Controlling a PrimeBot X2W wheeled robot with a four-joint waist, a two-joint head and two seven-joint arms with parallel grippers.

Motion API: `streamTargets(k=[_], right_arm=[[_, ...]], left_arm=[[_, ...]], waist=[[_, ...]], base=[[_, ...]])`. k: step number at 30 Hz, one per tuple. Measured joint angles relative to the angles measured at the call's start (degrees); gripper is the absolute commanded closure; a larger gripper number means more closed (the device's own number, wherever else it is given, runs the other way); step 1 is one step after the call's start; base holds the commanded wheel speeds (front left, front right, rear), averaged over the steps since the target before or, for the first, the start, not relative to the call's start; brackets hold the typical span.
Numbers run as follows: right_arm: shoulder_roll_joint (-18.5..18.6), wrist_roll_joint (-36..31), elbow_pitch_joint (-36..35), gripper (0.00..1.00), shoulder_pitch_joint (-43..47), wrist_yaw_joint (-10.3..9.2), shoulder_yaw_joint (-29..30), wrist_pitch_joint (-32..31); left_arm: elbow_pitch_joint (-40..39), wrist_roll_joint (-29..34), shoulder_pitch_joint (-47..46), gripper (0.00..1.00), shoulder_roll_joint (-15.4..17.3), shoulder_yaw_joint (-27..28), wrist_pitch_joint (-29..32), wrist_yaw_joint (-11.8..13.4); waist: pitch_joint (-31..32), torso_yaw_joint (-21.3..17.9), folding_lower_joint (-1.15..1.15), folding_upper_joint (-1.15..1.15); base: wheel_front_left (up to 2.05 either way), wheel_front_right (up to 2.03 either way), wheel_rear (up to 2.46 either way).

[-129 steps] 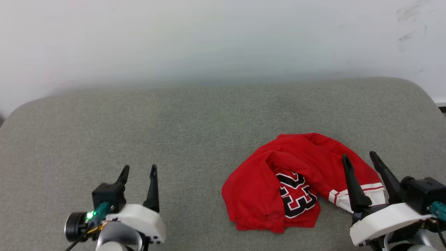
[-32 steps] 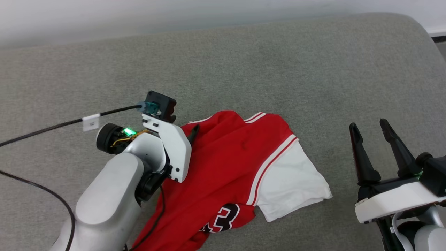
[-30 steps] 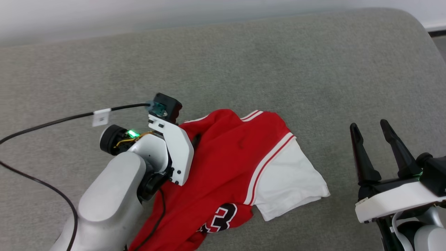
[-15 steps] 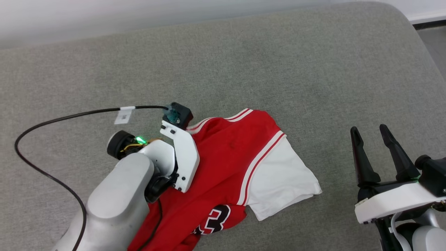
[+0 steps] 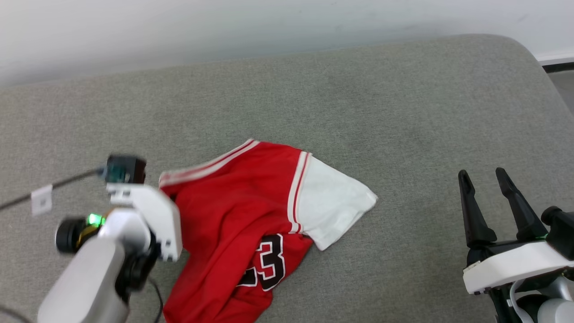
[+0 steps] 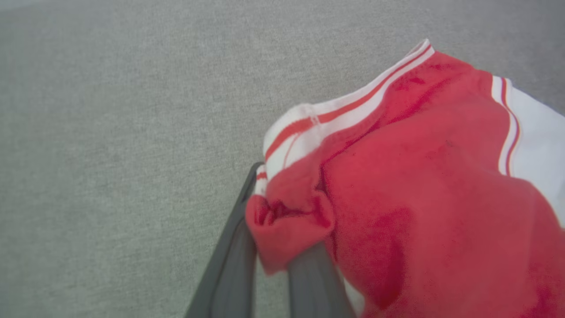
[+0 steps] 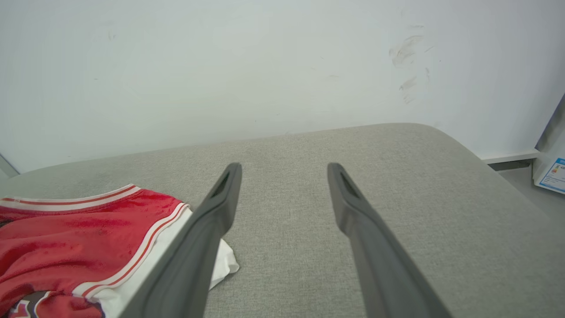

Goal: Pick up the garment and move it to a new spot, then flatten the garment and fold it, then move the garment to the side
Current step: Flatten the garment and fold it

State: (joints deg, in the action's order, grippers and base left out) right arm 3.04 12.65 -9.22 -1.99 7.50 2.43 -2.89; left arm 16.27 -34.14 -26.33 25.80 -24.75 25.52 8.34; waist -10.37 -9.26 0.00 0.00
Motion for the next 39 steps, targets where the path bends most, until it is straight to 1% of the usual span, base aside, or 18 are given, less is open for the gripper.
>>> streamTargets(k=[2, 3, 4, 5, 8, 13, 16, 18, 20, 22, 26, 30, 35, 39], right_arm=[[0.0, 0.1, -0.1, 0.00, 0.2, 0.00, 0.0, 0.1], [0.0, 0.3, -0.1, 0.00, 0.3, 0.00, 0.1, 0.1], [0.0, 0.5, -0.1, 0.00, 0.3, 0.00, 0.0, 0.2], [0.0, 0.5, -0.1, 0.00, 0.3, 0.00, 0.0, 0.2], [0.0, 0.5, -0.2, 0.00, 0.4, 0.00, -0.1, 0.2], [0.0, 0.1, -0.2, 0.00, 0.7, 0.00, -0.1, -0.5], [0.0, -0.2, -0.5, 0.00, 0.9, 0.00, -0.2, -1.0], [0.0, -0.6, -1.0, 0.00, 1.1, 0.00, -0.3, -1.2], [0.0, -0.8, -1.3, 0.00, 1.5, 0.00, -0.3, -1.7], [0.0, -1.0, -1.8, 0.00, 1.8, 0.00, -0.3, -2.1], [0.0, -1.1, -2.4, 0.00, 2.0, 0.00, -0.5, -2.7], [0.0, -1.1, -2.8, 0.00, 2.0, 0.00, -1.1, -2.7], [0.0, -0.6, -2.7, 0.00, 1.9, 0.00, -1.2, -2.2], [0.0, -0.5, -2.2, 0.00, 1.3, 0.00, -1.4, -1.9]], left_arm=[[-1.1, -1.4, 4.5, 1.00, 0.6, 1.4, -0.1, 1.6], [-1.5, -2.5, 6.5, 0.95, 0.5, 2.1, -0.4, 2.3], [-1.8, -3.4, 8.4, 0.57, 0.2, 2.7, -0.7, 2.9], [-1.9, -3.8, 10.0, 0.00, 0.0, 3.1, -1.3, 3.3], [-2.4, -4.7, 12.8, 0.00, -1.1, 4.4, -5.1, 4.0], [-3.3, -2.9, 15.0, 0.00, -3.0, 6.4, -16.2, 5.3], [-3.8, -1.8, 15.9, 0.00, -3.8, 6.8, -20.8, 5.9], [-4.4, -1.7, 16.4, 0.00, -4.2, 7.1, -22.3, 6.3], [-4.5, -1.3, 16.8, 0.00, -4.0, 6.7, -22.0, 6.3], [-4.9, -1.3, 16.7, 0.00, -3.1, 5.9, -19.7, 5.7], [-4.1, -1.9, 15.5, 0.00, -0.8, 3.0, -11.3, 3.6], [-2.9, -2.5, 12.7, 0.00, 1.0, 1.2, -4.1, 2.2], [-0.1, -3.5, 9.3, 0.00, 2.5, -1.1, 4.3, 0.1], [2.1, -4.3, 6.4, 0.00, 2.9, -2.6, 9.9, -1.7]], waist=[[-0.1, 0.4, 0.00, 0.00], [-0.1, 0.5, 0.00, 0.00], [-0.2, 0.7, 0.00, 0.00], [-0.2, 0.9, 0.00, 0.00], [0.0, 1.3, 0.00, 0.00], [1.3, 2.0, 0.00, 0.00], [2.4, 2.3, 0.00, 0.00], [3.2, 2.5, 0.00, 0.00], [3.9, 2.6, 0.00, 0.00], [4.4, 2.8, 0.00, 0.00], [4.5, 2.9, -0.01, 0.00], [3.7, 2.6, -0.01, 0.00], [2.3, 1.9, 0.00, 0.00], [1.3, 1.2, -0.01, 0.00]], base=[[0.00, 0.00, 0.00], [0.00, 0.00, 0.00], [0.00, 0.00, 0.00], [0.00, 0.00, 0.00], [0.00, 0.00, 0.00], [0.00, 0.00, 0.00], [0.00, 0.00, 0.00], [0.00, 0.00, 0.00], [0.00, 0.00, 0.00], [0.00, 0.00, 0.00], [0.00, 0.00, 0.00], [0.00, 0.00, 0.00], [0.00, 0.00, 0.00], [0.00, 0.00, 0.00]])
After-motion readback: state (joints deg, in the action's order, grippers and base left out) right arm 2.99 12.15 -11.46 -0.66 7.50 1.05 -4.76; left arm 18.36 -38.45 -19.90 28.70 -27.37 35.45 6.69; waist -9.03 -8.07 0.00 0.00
